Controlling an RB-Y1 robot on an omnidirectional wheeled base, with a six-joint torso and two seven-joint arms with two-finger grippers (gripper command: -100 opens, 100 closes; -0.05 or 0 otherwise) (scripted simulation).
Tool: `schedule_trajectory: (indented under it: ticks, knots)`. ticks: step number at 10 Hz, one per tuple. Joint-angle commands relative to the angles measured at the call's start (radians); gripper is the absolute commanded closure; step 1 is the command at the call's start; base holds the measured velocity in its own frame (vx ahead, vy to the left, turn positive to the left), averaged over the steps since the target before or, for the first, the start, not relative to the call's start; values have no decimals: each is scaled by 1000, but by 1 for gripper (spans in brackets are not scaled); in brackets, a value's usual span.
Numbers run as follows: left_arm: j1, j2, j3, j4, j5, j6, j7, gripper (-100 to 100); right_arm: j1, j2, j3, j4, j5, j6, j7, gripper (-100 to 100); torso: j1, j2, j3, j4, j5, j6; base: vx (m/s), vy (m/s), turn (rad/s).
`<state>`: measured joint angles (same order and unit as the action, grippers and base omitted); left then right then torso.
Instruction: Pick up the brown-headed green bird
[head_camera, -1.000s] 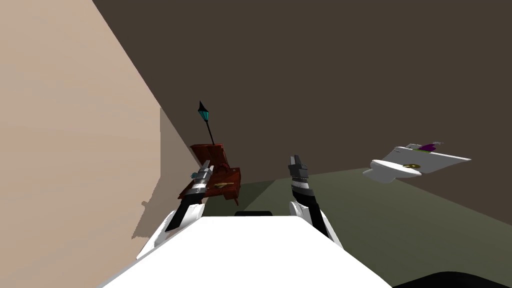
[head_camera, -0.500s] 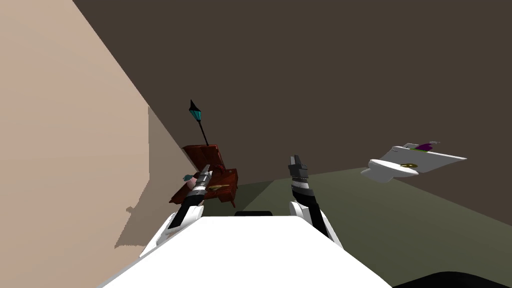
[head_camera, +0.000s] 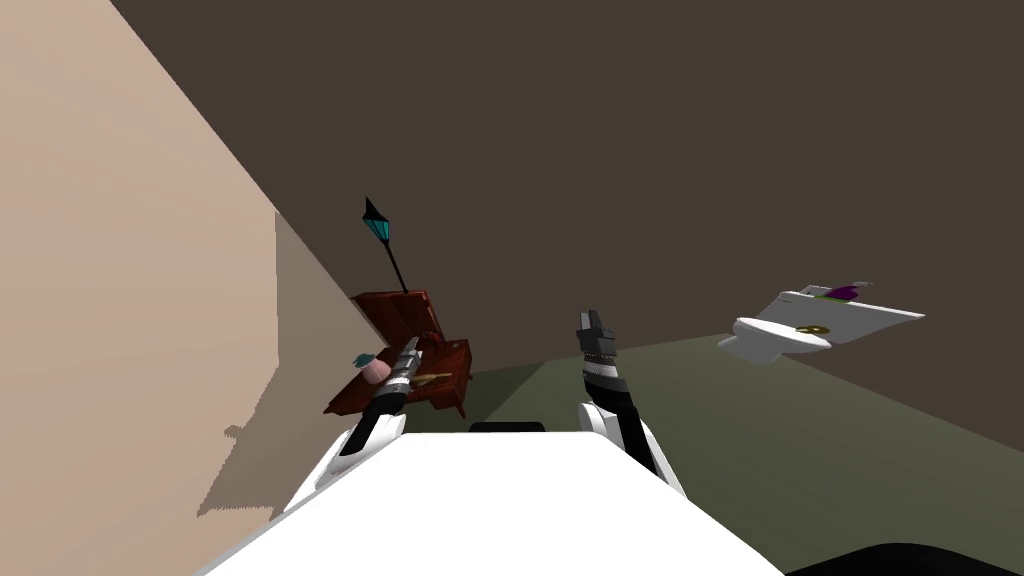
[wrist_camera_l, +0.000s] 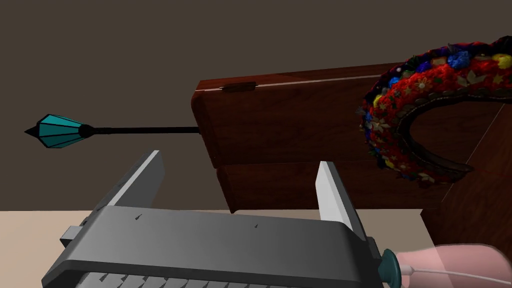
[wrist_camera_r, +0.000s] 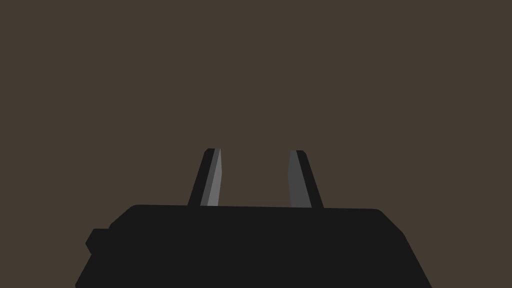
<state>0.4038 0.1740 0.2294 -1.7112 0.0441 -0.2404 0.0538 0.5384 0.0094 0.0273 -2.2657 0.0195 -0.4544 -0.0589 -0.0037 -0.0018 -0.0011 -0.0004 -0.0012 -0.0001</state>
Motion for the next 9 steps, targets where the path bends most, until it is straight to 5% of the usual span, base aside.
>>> schedule_trajectory:
  ticks: [1,9]
  knots:
    - [-15,-1,5,50,0,7,-2,-100,0,0,0,0,0,0,0,0,0,0,0,0,0,0,27,-54,-13]
    - [-80,8,33,246,15,106,17,-100,0,0,0,0,0,0,0,0,2,1,0,0,0,0,20,-29,-21]
